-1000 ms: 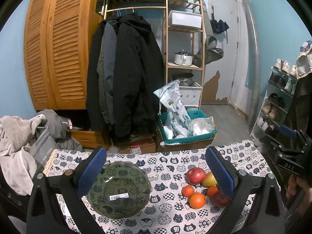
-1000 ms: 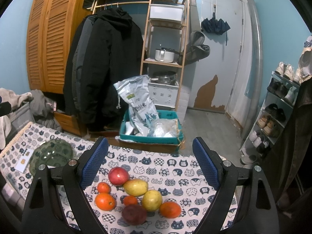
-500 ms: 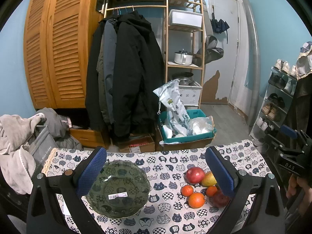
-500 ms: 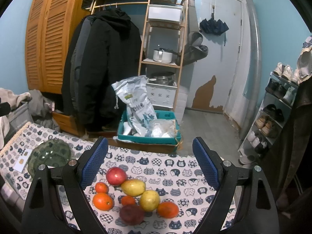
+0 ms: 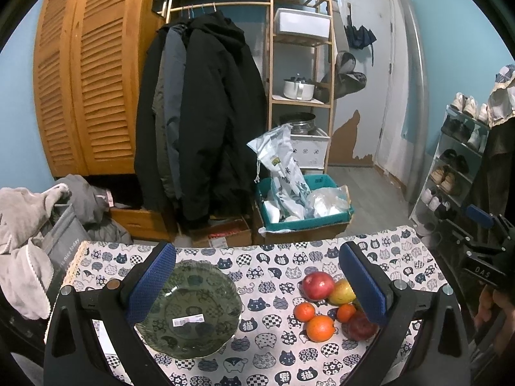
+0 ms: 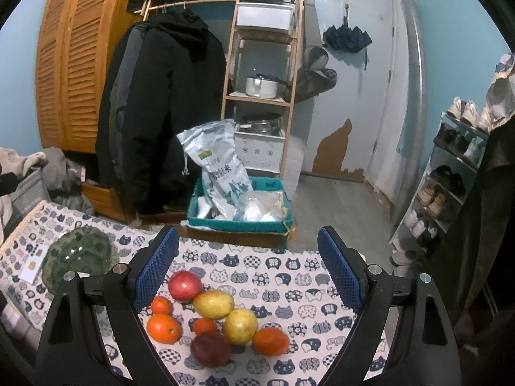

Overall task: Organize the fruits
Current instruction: 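Grasp a round orange with the left tool while the right tool grasps an oval orange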

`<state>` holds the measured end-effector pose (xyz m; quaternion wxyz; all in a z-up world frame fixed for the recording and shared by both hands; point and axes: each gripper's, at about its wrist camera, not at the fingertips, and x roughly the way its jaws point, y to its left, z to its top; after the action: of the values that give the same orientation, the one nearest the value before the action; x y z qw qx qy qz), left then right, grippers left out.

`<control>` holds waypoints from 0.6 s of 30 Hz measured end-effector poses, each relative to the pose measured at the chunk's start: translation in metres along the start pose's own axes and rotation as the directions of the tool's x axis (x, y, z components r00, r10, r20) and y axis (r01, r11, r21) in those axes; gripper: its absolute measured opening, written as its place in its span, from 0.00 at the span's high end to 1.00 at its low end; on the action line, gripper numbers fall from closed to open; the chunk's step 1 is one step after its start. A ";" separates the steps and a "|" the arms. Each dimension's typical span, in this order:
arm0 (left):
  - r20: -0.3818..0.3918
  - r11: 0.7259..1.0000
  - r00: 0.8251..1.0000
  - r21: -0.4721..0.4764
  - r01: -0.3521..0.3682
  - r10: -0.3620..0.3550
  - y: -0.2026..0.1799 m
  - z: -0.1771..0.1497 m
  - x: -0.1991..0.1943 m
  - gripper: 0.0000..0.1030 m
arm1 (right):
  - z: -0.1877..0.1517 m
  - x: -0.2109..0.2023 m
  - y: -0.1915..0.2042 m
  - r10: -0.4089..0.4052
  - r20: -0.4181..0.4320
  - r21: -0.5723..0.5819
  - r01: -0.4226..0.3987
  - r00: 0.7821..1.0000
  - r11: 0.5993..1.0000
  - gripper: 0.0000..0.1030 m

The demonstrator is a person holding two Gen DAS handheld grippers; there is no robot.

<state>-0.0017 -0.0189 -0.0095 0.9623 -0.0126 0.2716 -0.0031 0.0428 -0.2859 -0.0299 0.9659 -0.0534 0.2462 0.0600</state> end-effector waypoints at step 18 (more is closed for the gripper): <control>-0.286 0.995 0.954 0.015 0.095 -0.087 -0.038 -0.037 0.092 0.01 | -0.051 0.047 -0.032 -0.044 -0.272 0.033 0.055 0.961 0.998 0.16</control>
<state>0.0576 -0.0591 -0.0880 0.9120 -0.0108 0.4065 -0.0530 0.0642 -0.3203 -0.0950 0.9251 -0.0480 0.3759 0.0231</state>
